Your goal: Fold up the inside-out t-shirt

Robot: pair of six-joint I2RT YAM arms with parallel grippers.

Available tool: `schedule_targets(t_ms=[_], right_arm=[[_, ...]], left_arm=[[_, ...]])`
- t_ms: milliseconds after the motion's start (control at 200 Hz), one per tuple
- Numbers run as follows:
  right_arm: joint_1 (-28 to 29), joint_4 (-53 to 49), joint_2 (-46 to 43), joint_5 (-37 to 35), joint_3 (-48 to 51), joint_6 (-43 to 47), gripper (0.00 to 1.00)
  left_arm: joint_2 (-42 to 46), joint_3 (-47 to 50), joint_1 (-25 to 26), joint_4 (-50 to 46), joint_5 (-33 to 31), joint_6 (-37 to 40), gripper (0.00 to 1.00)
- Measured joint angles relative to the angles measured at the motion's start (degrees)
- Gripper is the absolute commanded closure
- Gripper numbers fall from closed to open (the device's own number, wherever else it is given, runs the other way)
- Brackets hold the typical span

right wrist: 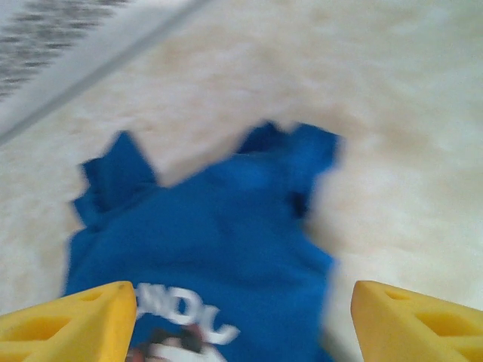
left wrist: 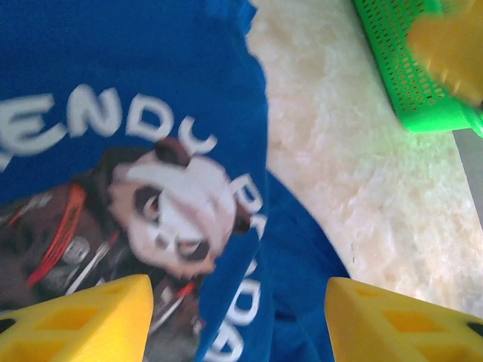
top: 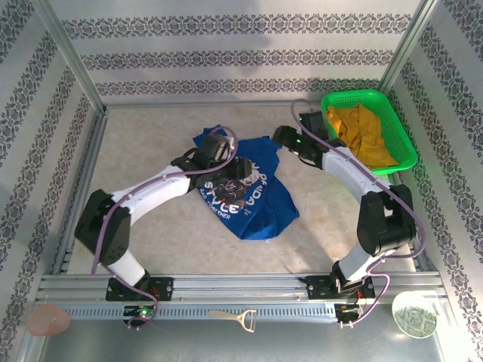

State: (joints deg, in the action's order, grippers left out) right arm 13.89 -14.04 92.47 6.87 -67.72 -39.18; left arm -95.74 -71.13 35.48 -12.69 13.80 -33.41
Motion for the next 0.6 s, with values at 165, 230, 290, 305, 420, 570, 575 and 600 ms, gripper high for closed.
schedule_targets(t_ms=[165, 230, 290, 305, 420, 570, 575, 600], right_arm=[[-3.8, -1.6, -4.7, -0.6, 7.9, -2.1, 0.24], [-4.3, -1.9, -6.6, -0.6, 9.8, -2.8, 0.24], [-4.8, -2.1, -8.1, -0.5, 11.2, -3.2, 0.24], [-4.9, -2.2, -8.4, -0.6, 11.5, -3.4, 0.24], [-6.4, -2.2, -11.1, -0.8, 13.9, -4.6, 0.24], [-7.8, -2.7, -13.4, -0.8, 16.2, -5.9, 0.24], [-7.8, -2.6, -13.5, -0.8, 16.2, -5.9, 0.24], [-8.0, -2.7, -13.7, -0.8, 16.5, -6.0, 0.24]], left_arm=[[-14.1, -19.1, 3.3, -6.6, -2.9, 6.1, 0.35], [-20.4, -27.3, 4.9, -10.2, -4.2, 8.7, 0.35], [-26.1, -34.6, 6.1, -14.2, -5.7, 10.7, 0.34], [-27.6, -36.5, 6.4, -15.3, -6.2, 11.1, 0.34], [-39.8, -52.6, 7.9, -25.6, -9.9, 13.5, 0.33], [-51.7, -67.4, 8.0, -35.9, -13.9, 14.9, 0.30], [-51.8, -67.5, 8.0, -36.0, -14.0, 14.9, 0.31], [-52.8, -68.4, 8.0, -37.2, -14.5, 15.0, 0.32]])
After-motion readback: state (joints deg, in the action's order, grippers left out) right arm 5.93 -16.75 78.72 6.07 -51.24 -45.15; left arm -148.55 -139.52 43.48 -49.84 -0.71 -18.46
